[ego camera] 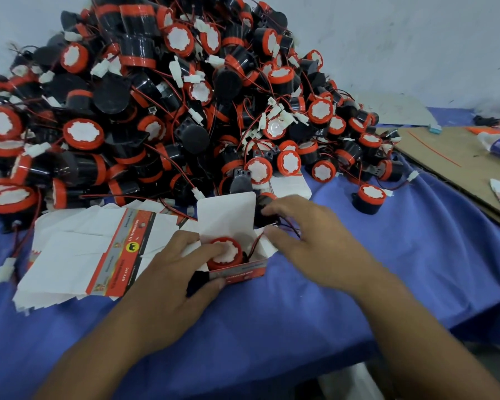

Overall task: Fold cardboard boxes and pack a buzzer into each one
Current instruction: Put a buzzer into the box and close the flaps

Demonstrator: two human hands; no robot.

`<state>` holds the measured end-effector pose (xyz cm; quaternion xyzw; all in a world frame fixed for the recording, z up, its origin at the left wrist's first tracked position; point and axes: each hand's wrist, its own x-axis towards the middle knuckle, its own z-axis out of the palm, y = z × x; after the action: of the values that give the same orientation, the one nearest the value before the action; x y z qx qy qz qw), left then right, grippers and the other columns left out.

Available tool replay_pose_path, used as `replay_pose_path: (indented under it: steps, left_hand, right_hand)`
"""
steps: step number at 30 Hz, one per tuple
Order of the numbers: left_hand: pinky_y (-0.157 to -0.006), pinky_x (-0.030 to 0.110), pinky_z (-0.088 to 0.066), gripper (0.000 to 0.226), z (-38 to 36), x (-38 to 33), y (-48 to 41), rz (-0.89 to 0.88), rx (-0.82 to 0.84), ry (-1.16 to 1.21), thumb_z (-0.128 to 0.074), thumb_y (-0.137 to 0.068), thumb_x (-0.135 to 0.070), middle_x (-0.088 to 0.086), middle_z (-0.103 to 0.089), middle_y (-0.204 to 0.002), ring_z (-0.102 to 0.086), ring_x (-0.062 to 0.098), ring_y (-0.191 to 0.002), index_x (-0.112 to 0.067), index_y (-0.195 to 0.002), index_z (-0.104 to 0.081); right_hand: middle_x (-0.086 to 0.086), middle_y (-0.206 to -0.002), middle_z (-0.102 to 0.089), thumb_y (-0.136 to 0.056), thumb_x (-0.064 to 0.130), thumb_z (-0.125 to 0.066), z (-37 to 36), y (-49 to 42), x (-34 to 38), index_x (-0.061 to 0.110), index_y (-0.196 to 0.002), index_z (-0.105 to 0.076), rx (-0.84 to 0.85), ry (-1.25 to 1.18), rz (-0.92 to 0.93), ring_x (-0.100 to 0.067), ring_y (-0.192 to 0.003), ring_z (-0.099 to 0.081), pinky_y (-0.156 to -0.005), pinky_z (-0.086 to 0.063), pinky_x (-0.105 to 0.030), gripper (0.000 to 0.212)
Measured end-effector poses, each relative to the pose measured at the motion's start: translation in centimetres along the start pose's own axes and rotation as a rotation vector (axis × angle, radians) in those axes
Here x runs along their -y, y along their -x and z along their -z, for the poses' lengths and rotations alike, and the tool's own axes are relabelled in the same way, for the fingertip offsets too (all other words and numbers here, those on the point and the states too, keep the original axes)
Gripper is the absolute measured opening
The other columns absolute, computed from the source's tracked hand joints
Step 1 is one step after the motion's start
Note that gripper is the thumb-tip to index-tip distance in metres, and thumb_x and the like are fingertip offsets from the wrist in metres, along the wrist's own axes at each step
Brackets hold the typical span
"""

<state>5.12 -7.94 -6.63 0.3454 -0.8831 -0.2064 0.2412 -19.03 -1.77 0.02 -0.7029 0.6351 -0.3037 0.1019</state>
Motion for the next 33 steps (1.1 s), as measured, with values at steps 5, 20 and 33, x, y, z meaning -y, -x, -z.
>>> replay_pose_path:
  steps: [5, 20, 33]
  left_hand:
    - [-0.087, 0.002, -0.032, 0.037, -0.4, -0.7, -0.5, -0.004, -0.080, 0.017, -0.054, -0.086, -0.067, -0.037, -0.030, -0.124, -0.034, -0.013, -0.118, -0.054, -0.120, -0.051]
    - [-0.088, -0.006, -0.028, 0.053, -0.6, -1.0, -0.6, 0.022, -0.075, 0.022, -0.052, -0.083, -0.060, -0.022, -0.040, -0.126, -0.040, -0.008, -0.109, -0.042, -0.132, -0.060]
    - [-0.090, -0.006, -0.028, 0.054, -0.5, -1.5, -0.4, 0.002, -0.048, 0.004, -0.047, -0.086, -0.061, -0.021, -0.038, -0.124, -0.041, -0.003, -0.108, -0.038, -0.133, -0.060]
  right_hand:
    - [0.006, -0.111, -0.070, -0.104, 0.016, -0.051, 0.1, 0.1, -1.6, 0.027, -0.122, -0.067, 0.237, 0.199, -0.077, -0.022, -0.101, -0.057, -0.093, -0.044, -0.045, 0.027]
    - [0.003, -0.071, -0.073, -0.094, 0.016, -0.070, 4.3, 0.8, 0.4, 0.023, -0.093, -0.073, -0.032, -0.422, -0.045, -0.009, -0.061, -0.067, -0.060, -0.052, -0.019, 0.007]
    - [-0.006, -0.095, -0.046, -0.089, -0.006, -0.053, -2.0, 0.0, 2.7, -0.002, -0.084, -0.061, 0.204, 0.285, 0.096, -0.023, -0.080, -0.043, -0.064, -0.040, -0.041, 0.011]
